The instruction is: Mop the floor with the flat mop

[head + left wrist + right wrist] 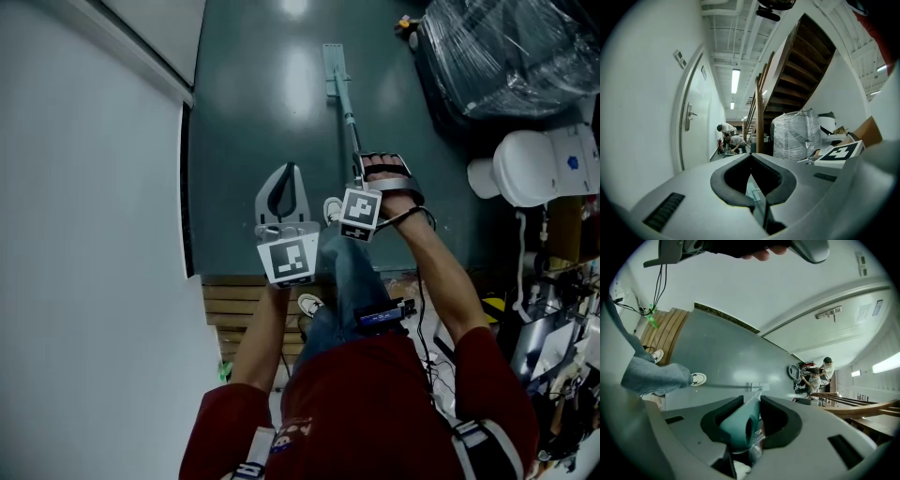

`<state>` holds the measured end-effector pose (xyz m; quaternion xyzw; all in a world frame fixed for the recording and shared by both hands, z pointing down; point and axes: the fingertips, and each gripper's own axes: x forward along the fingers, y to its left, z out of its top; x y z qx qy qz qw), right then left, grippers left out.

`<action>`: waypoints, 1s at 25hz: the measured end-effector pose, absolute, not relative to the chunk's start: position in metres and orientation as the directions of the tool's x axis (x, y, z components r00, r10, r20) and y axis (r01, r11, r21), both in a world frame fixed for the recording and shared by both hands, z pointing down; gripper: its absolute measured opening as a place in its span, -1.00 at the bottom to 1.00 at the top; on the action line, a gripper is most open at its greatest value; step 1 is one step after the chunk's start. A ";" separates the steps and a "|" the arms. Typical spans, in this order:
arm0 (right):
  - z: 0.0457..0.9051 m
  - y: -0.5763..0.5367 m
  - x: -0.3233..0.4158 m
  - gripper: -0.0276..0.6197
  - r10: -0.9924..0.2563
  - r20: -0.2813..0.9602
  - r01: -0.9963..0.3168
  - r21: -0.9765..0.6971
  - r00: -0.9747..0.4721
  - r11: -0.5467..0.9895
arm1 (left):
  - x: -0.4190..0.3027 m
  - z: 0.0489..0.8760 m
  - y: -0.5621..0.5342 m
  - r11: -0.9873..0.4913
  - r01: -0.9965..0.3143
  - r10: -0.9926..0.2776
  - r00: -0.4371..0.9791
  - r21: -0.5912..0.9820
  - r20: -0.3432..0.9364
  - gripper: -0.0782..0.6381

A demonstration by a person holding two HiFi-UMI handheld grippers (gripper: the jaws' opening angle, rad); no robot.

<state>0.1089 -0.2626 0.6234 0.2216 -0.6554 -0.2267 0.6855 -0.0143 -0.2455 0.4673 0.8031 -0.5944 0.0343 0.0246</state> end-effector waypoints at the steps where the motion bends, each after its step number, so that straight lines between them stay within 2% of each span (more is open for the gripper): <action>1: 0.621 -0.258 0.110 -0.55 -0.596 0.802 0.019 0.596 0.037 0.803 | -0.013 0.466 -0.242 -0.293 -0.956 -0.953 0.292 -0.003 0.086 -0.74; 9: 0.612 -0.209 0.112 -0.55 -0.582 0.812 0.047 0.580 0.053 0.813 | -0.013 0.452 -0.207 -0.305 -0.952 -0.949 0.303 -0.019 0.084 -0.74; 25: 0.572 -0.098 0.105 -0.55 -0.560 0.827 0.020 0.560 0.042 0.828 | -0.011 0.409 -0.124 -0.336 -0.942 -0.941 0.335 -0.018 0.051 -0.74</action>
